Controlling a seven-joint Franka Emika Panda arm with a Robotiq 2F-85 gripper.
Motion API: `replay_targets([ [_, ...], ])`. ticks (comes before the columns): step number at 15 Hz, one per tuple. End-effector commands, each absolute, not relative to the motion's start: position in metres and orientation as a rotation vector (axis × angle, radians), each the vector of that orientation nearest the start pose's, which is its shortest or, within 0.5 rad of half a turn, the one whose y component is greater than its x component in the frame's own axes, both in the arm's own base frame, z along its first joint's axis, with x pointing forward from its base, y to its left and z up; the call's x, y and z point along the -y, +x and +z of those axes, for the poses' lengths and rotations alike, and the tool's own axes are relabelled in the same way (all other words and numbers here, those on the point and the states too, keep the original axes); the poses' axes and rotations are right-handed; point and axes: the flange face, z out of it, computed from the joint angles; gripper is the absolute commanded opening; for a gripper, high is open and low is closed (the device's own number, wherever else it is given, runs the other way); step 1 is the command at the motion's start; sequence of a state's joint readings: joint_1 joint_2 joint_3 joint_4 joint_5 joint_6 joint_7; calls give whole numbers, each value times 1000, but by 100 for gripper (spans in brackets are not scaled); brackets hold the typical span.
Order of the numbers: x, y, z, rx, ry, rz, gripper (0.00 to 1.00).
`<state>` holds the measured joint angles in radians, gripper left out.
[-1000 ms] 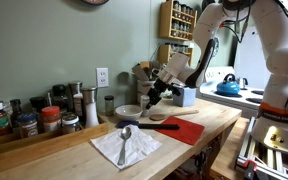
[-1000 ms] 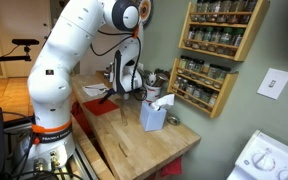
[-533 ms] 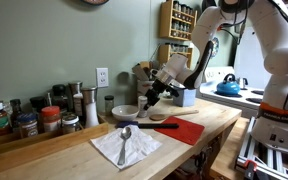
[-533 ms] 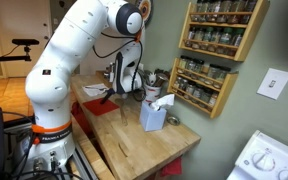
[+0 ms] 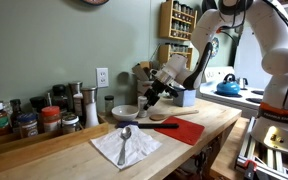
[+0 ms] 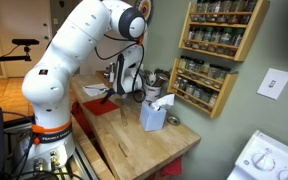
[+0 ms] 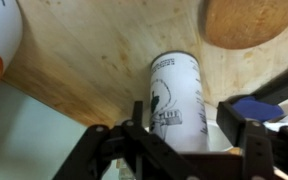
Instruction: Use the bottle to push the bowl to the left then put some contents of the bottle in the bowl
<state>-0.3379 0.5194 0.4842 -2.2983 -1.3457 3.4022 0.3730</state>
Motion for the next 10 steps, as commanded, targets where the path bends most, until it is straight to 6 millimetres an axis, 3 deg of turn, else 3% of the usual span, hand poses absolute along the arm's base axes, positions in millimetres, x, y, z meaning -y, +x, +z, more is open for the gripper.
replay_targets([
  [1,-183,473,213,1407,-2397,-849,100],
  [5,-175,469,215,1382,-2387,-855,100],
  [10,-150,479,230,1293,-2331,-964,100],
])
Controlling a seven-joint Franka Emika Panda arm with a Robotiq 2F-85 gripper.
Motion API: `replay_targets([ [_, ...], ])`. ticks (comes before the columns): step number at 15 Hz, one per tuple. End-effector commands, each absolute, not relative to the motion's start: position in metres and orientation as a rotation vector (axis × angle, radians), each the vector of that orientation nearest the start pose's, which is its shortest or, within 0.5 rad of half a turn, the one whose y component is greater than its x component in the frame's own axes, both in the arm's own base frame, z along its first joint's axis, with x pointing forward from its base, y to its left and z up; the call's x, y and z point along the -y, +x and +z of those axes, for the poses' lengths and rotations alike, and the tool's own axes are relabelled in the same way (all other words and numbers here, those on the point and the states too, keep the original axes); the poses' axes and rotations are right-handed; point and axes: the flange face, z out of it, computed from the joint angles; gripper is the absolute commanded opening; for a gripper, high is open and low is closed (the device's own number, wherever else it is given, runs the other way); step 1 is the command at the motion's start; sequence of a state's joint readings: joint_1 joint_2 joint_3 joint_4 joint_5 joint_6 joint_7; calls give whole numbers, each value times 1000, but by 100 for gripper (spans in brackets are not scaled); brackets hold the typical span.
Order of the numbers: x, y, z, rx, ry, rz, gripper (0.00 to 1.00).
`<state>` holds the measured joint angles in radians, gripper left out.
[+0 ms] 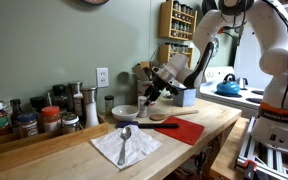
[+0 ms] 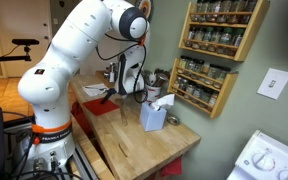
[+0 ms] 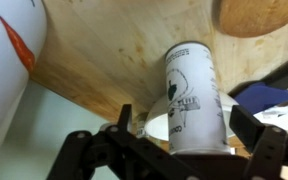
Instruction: Use the bottle to push the bowl to the left then put some contents of the bottle in the bowl
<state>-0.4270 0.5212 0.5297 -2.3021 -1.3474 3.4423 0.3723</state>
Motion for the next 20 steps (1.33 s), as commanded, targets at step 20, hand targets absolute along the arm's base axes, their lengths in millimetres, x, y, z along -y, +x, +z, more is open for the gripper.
replay_targets([
  [20,-154,463,209,1424,-2204,-952,100],
])
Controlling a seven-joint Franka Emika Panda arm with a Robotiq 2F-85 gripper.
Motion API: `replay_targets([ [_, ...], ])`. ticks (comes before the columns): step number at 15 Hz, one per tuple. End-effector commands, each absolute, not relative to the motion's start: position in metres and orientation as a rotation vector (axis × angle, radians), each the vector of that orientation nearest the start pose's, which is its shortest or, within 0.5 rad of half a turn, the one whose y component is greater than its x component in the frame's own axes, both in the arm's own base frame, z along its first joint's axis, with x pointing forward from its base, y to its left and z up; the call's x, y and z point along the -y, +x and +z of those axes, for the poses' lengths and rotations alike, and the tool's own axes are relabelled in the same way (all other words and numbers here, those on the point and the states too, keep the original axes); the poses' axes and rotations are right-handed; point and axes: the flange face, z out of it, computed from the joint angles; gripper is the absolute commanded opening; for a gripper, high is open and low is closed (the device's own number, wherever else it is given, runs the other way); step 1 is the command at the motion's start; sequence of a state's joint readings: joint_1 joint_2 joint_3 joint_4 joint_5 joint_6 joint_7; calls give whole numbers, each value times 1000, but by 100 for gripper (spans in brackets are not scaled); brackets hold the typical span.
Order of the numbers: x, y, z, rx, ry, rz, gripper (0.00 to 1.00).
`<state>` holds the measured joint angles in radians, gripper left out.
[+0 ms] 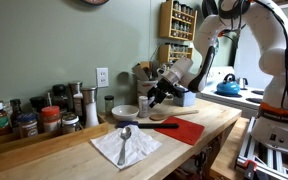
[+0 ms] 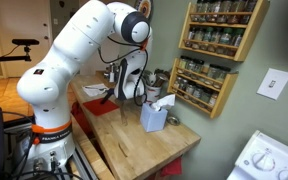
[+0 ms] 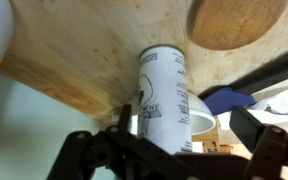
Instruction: Use the bottle to push the bowl to the left then put some contents of the bottle in the bowl
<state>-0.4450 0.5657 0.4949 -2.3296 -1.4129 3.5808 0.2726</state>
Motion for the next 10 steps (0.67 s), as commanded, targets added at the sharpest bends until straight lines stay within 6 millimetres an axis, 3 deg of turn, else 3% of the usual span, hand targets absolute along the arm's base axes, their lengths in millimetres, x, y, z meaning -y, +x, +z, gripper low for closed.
replay_targets([
  [1,-155,464,209,1426,-2206,-951,100],
  [10,-171,470,199,1469,-2239,-906,100],
])
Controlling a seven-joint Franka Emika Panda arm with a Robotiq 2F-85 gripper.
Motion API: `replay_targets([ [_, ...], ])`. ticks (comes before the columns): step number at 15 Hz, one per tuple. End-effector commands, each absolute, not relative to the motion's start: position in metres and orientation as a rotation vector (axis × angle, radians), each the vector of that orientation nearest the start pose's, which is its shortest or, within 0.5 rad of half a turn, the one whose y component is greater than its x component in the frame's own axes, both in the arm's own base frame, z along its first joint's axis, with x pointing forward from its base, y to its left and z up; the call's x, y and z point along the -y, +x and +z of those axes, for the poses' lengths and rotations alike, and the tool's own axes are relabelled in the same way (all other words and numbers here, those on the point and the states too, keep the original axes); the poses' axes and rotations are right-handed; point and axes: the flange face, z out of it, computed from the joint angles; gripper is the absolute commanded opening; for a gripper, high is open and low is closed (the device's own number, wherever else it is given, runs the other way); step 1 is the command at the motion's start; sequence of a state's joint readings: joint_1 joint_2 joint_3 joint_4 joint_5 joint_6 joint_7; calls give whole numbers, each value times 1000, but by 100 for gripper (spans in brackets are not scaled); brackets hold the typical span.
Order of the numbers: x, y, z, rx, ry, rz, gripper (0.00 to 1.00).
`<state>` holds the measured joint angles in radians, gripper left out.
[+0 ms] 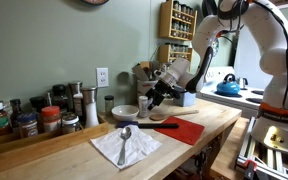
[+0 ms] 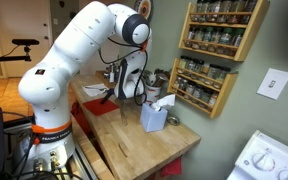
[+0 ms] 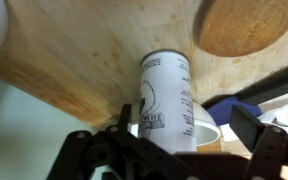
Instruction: Use the bottle to push the bowl to the left then put some contents of the bottle in the bowl
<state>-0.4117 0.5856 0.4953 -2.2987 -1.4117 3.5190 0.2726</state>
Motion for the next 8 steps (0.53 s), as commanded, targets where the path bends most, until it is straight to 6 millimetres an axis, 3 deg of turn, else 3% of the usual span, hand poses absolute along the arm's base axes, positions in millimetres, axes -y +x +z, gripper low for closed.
replay_targets([
  [1,-172,471,199,1470,-2239,-907,100],
  [3,-174,473,196,1477,-2247,-898,100],
  [4,-174,474,195,1479,-2255,-893,90],
  [5,-174,475,194,1481,-2261,-891,74],
  [8,-175,480,192,1483,-2280,-886,50],
])
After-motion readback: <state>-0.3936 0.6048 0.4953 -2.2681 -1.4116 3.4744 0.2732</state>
